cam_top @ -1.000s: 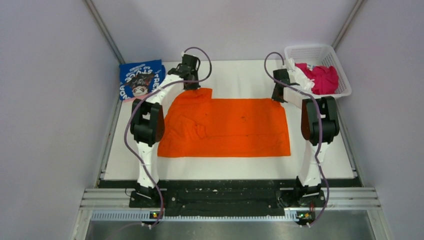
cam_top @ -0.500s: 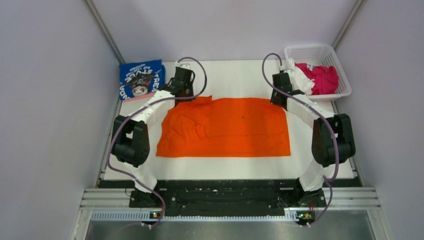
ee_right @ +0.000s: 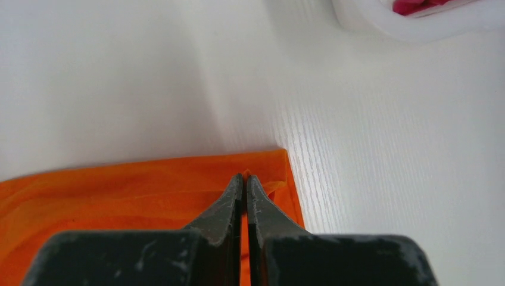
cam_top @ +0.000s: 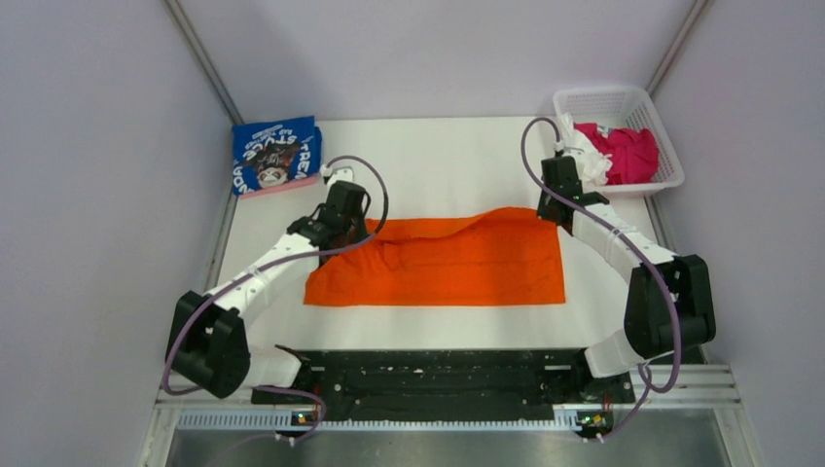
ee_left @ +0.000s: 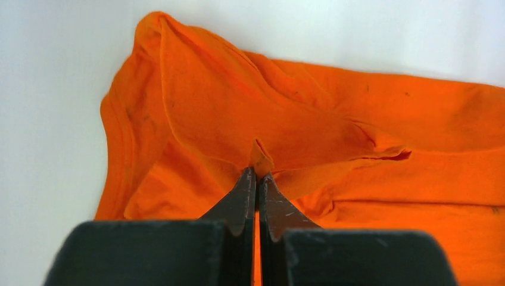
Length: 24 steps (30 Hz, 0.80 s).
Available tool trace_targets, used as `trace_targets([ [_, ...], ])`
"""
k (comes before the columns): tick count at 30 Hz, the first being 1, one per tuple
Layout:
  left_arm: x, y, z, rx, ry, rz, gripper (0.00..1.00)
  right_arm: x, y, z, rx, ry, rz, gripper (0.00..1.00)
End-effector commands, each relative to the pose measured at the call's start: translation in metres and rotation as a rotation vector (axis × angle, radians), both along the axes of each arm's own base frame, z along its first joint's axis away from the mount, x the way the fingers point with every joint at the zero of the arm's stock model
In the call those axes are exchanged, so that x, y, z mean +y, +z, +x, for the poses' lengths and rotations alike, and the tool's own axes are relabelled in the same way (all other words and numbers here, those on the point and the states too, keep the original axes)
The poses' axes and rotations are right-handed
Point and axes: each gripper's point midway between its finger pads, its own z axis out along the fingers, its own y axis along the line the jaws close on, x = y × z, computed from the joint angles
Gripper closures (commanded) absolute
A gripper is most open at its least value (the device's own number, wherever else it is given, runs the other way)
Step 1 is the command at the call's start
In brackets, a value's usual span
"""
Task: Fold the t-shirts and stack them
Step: Fold the other side of the tshirt into a rectangle
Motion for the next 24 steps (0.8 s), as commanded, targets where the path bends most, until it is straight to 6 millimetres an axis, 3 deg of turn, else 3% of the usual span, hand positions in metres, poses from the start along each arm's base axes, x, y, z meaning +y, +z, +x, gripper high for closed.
trace_targets([
  [1,0.000,0.004,-0.021,-0.039,0.079,-0.092,1.00,0.000,0.003,-0.005,-0.011,0.014,-0.011,1.00],
  [7,-0.005,-0.030,-0.058,0.043,0.112,-0.163,1.00,-0.008,-0.007,-0.012,0.017,-0.030,-0.034,1.00],
  [9,-0.005,-0.041,-0.071,0.072,0.129,-0.180,0.90,-0.011,-0.012,-0.018,0.027,-0.054,-0.034,0.99],
  [10,-0.005,-0.048,-0.079,0.098,0.137,-0.185,0.82,-0.013,-0.015,-0.020,0.032,-0.066,-0.034,0.92],
  [12,0.002,-0.062,-0.098,0.158,0.167,-0.174,0.69,-0.018,-0.017,-0.026,0.040,-0.098,-0.048,0.60],
  [14,0.008,-0.067,-0.113,0.196,0.187,-0.168,0.56,-0.027,-0.013,-0.029,0.033,-0.147,-0.077,0.39],
  [15,0.009,-0.066,-0.119,0.209,0.185,-0.171,0.51,-0.033,-0.010,-0.030,0.026,-0.174,-0.097,0.21],
  [16,0.011,-0.063,-0.125,0.218,0.182,-0.174,0.46,-0.038,-0.004,-0.031,0.017,-0.202,-0.115,0.15],
  [18,0.012,-0.050,-0.130,0.203,0.175,-0.197,0.29,-0.046,0.008,-0.033,-0.005,-0.239,-0.143,0.03],
  [19,0.011,-0.040,-0.129,0.176,0.163,-0.214,0.07,-0.047,0.013,-0.033,-0.019,-0.244,-0.138,0.01],
  [20,0.010,-0.031,-0.125,0.141,0.148,-0.227,0.02,-0.042,0.017,-0.031,-0.033,-0.223,-0.118,0.01],
  [22,0.004,-0.008,-0.110,0.044,0.127,-0.271,0.01,-0.021,0.020,-0.023,-0.059,-0.126,-0.024,0.01],
  [24,-0.007,0.010,-0.093,-0.040,0.091,-0.311,0.01,0.021,0.015,-0.016,-0.064,0.054,0.138,0.01],
])
